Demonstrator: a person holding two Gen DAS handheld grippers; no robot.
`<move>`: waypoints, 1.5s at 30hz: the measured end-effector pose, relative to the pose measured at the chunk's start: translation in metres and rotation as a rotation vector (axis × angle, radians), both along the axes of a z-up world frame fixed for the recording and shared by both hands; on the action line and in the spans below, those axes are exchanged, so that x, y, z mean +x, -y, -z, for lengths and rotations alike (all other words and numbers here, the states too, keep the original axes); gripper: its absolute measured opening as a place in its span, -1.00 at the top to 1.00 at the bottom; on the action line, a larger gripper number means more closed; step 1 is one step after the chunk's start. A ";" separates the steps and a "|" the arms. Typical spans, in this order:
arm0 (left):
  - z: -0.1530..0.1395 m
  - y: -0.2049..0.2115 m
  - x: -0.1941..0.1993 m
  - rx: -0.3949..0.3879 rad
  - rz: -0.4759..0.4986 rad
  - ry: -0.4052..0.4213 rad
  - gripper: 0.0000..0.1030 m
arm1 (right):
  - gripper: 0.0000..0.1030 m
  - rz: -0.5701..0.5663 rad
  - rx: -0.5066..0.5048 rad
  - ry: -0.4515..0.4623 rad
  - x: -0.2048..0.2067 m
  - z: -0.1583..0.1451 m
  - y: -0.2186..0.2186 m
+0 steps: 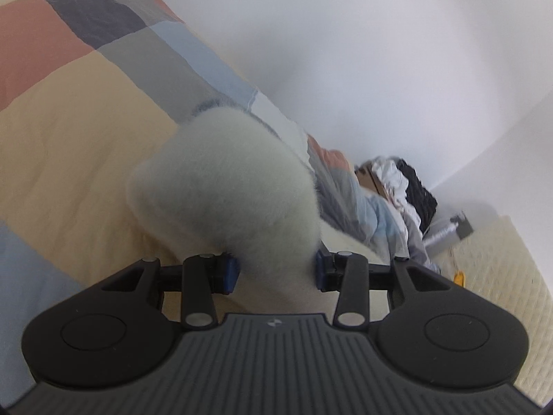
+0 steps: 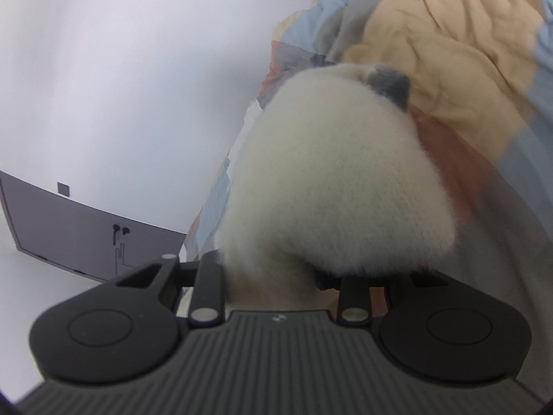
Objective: Fold large clothes
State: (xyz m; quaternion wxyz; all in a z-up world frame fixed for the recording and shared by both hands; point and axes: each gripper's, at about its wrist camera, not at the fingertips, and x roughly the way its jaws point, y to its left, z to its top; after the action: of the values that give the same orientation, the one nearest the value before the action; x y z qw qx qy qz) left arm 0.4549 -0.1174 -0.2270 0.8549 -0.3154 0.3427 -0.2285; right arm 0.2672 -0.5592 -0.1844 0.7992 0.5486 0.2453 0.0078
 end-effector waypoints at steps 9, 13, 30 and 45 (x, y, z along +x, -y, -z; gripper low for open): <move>0.041 -0.017 -0.022 -0.032 0.010 -0.046 0.09 | 0.13 0.027 0.055 -0.046 -0.032 0.047 -0.014; 0.042 -0.025 -0.033 -0.034 0.008 -0.070 0.08 | 0.10 0.061 0.130 -0.060 -0.045 0.054 -0.015; -0.113 -0.050 -0.153 0.224 0.062 0.193 0.06 | 0.12 0.132 -0.016 0.096 -0.147 -0.076 -0.043; -0.186 -0.037 -0.244 0.358 0.113 0.433 0.05 | 0.11 -0.039 -0.424 0.284 -0.202 -0.184 -0.128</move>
State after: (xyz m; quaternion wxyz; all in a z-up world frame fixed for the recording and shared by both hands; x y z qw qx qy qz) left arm 0.2112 -0.0806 -0.0406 0.9362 -0.0839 0.2040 -0.2737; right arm 0.0650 -0.4316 -0.0008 0.9225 0.3575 0.1372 0.0489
